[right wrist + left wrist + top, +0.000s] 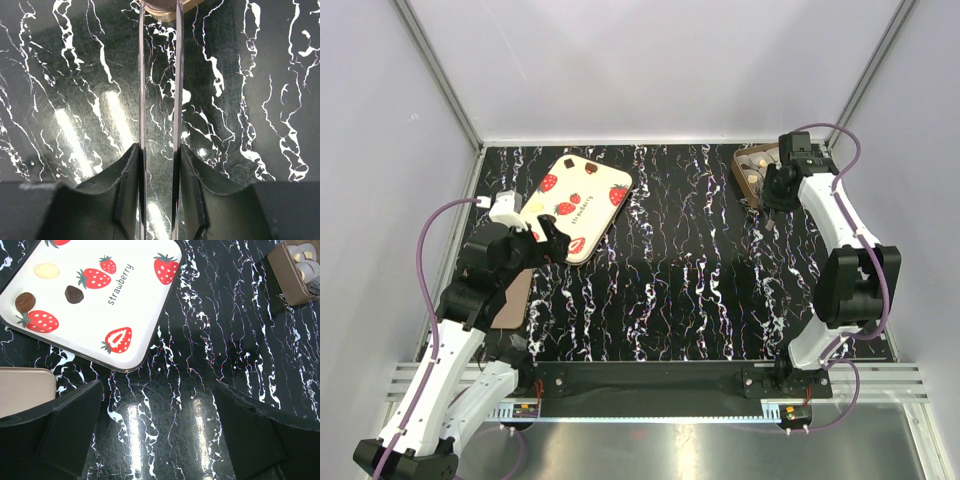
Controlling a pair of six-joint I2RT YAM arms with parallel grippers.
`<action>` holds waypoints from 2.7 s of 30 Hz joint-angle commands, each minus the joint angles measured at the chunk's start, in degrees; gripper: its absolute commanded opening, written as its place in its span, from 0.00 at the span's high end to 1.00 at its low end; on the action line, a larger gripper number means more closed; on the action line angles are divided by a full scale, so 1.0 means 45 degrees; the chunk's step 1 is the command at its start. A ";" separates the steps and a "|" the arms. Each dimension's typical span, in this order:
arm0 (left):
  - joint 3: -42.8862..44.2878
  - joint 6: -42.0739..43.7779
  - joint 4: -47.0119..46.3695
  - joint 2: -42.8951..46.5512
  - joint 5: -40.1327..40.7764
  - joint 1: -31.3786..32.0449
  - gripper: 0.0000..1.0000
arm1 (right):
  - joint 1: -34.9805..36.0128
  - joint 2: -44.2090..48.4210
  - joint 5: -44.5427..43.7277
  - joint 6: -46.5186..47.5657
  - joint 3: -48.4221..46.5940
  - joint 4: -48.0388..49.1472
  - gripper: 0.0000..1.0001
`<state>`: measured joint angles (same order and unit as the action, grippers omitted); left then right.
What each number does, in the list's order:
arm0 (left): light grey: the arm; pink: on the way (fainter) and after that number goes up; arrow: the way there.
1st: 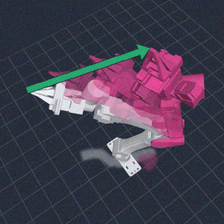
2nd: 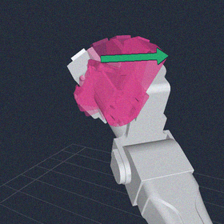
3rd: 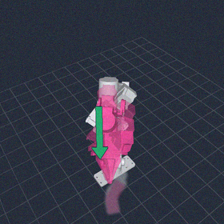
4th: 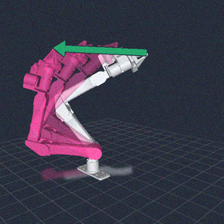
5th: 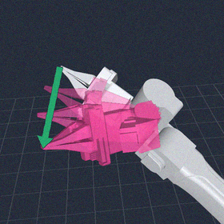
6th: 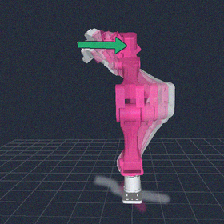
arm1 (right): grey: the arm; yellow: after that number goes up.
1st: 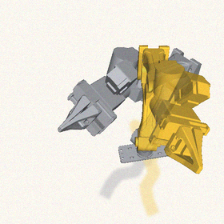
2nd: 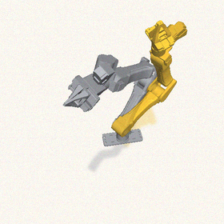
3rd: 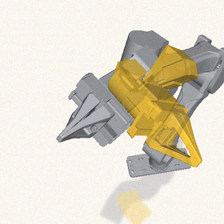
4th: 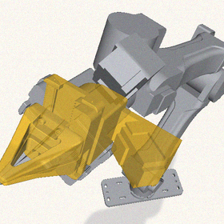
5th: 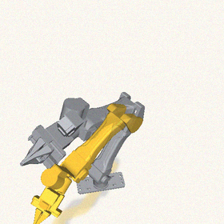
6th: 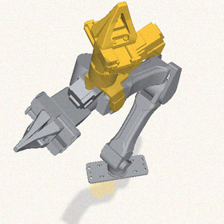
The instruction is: Pack the chocolate
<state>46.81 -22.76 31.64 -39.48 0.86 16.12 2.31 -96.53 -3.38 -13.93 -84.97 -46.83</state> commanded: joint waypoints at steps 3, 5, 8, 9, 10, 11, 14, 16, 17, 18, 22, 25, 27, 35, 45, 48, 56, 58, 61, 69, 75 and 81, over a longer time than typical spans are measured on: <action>0.0067 -0.0039 -0.0449 0.0064 0.0062 0.0031 0.01 | -0.0005 -0.0559 -0.0186 0.0186 -0.0843 0.0407 0.63; 0.0067 -0.0039 -0.0449 0.0083 0.0082 0.0031 0.01 | -0.0005 -0.0657 -0.0245 0.0186 -0.0942 0.0367 0.63; 0.0067 -0.0039 -0.0449 0.0064 0.0120 0.0012 0.01 | 0.0015 -0.0794 -0.0362 0.0206 -0.1020 0.0348 0.62; 0.0048 -0.0039 -0.0449 0.0044 0.0121 0.0012 0.01 | -0.0004 -0.0814 -0.0382 0.0206 -0.1040 0.0367 0.61; 0.0067 -0.0039 -0.0449 0.0044 0.0121 0.0012 0.01 | -0.0005 -0.0834 -0.0382 0.0206 -0.1040 0.0387 0.61; 0.0067 -0.0039 -0.0449 0.0025 0.0121 0.0012 0.01 | -0.0005 -0.0814 -0.0402 0.0225 -0.1059 0.0387 0.60; 0.0087 -0.0039 -0.0449 0.0024 0.0121 0.0012 0.01 | -0.0005 -0.0892 -0.0480 0.0245 -0.1157 0.0348 0.60; 0.0087 -0.0039 -0.0449 0.0005 0.0121 0.0031 0.01 | -0.0005 -0.0970 -0.0500 0.0245 -0.1215 0.0328 0.60; 0.0067 -0.0020 -0.0449 0.0005 0.0121 0.0012 0.01 | -0.0024 -0.0970 -0.0519 0.0264 -0.1216 0.0348 0.59; 0.0087 -0.0019 -0.0449 0.0005 0.0121 0.0012 0.01 | -0.0005 -0.0990 -0.0538 0.0245 -0.1235 0.0328 0.59; 0.0087 -0.0019 -0.0449 0.0005 0.0160 0.0012 0.01 | 0.0015 -0.1068 -0.0597 0.0264 -0.1372 0.0270 0.58; 0.0087 -0.0019 -0.0429 0.0005 0.0160 0.0012 0.01 | -0.0004 -0.1107 -0.0655 0.0265 -0.1450 0.0211 0.55; 0.0087 -0.0019 -0.0429 -0.0015 0.0160 -0.0008 0.01 | -0.0005 -0.1088 -0.0656 0.0284 -0.1528 0.0153 0.54; 0.0087 -0.0039 -0.0429 0.0005 0.0160 -0.0008 0.01 | -0.0005 -0.0932 -0.0714 0.0265 -0.1801 -0.0023 0.53; 0.0087 -0.0039 -0.0448 0.0024 0.0140 -0.0008 0.01 | -0.0005 -0.0951 -0.0715 0.0245 -0.2231 -0.0316 0.49; 0.0087 -0.0019 -0.0449 0.0044 0.0140 -0.0008 0.01 | 0.0015 -0.0893 -0.0676 0.0187 -0.2407 -0.0530 0.49; 0.0106 -0.0097 -0.0507 -0.0093 0.0004 -0.0008 0.01 | 0.0403 0.0295 0.0690 -0.0360 -0.2662 -0.0766 0.52; 0.0126 -0.0175 -0.0546 -0.0054 -0.0094 -0.0008 0.01 | 0.0833 0.0590 0.0712 -0.0536 -0.2564 -0.0804 0.52; 0.0262 -0.0332 -0.0644 -0.0015 -0.0581 -0.0008 0.01 | 0.2023 0.1137 0.0653 -0.0750 -0.2292 -0.0863 0.52; 0.1276 -0.0450 -0.0390 -0.0463 -0.2047 0.0012 0.01 | 0.5556 0.2173 0.0048 -0.1883 0.0149 0.1026 0.51; 0.2059 -0.0332 0.0059 -0.0835 -0.2048 0.0012 0.01 | 0.6576 0.2544 -0.0597 -0.2547 0.2141 0.3173 0.51; 0.2489 -0.0391 0.0526 -0.0991 -0.1307 0.0012 0.01 | 0.7963 0.2370 -0.2508 -0.2821 0.4270 0.4895 0.50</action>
<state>55.13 -24.47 33.56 -43.68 -6.37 16.10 35.44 -87.70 -7.68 -24.64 -67.77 -33.04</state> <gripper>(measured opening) 0.988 0.503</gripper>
